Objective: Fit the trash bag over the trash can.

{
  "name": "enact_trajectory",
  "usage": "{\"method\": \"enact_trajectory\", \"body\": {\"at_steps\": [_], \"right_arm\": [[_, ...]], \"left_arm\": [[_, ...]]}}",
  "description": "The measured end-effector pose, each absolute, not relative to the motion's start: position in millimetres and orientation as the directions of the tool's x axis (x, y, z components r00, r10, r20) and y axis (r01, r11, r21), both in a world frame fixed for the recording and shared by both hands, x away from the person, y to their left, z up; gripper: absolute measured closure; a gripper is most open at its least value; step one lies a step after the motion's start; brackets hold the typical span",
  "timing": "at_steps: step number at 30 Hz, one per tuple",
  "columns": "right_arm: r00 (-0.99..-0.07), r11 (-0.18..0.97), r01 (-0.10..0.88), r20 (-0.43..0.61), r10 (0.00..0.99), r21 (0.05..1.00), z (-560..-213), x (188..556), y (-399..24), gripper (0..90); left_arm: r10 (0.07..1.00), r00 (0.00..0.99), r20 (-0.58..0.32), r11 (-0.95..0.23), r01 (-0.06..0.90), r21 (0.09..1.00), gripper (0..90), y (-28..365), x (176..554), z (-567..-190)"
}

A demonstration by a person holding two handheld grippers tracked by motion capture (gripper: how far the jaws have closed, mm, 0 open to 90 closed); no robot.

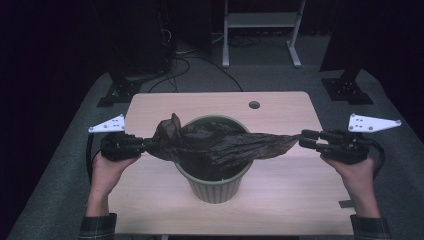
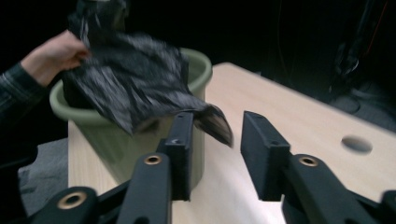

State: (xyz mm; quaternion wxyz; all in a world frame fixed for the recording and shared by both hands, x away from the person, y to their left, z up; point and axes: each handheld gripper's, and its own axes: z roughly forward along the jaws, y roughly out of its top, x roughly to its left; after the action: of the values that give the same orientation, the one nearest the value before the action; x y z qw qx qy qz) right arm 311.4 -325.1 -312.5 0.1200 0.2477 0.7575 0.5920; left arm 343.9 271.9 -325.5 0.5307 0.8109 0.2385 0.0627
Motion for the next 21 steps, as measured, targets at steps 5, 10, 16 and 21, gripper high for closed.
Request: {"method": "enact_trajectory", "body": {"at_steps": [5,10,16,21], "right_arm": [[-0.856,0.151,0.163,0.064,0.514,0.975,-281,309,-320,57.5],[-0.872,0.173,0.151,0.049,0.487,0.973,-273,312,-306,56.3],[-0.899,0.216,0.180,0.071,0.433,0.960,-287,328,-270,56.0],[-0.913,0.231,0.187,0.082,0.399,0.955,-292,336,-249,55.7]], "left_arm": [[0.450,0.881,-0.147,-0.327,0.315,0.891,77.5,270,343,-325],[0.449,0.881,-0.147,-0.322,0.313,0.893,73.2,270,342,-325],[0.473,0.873,-0.121,-0.294,0.286,0.912,43.8,274,332,-311],[0.454,0.887,-0.088,-0.290,0.240,0.926,28.0,272,322,-289]]}}
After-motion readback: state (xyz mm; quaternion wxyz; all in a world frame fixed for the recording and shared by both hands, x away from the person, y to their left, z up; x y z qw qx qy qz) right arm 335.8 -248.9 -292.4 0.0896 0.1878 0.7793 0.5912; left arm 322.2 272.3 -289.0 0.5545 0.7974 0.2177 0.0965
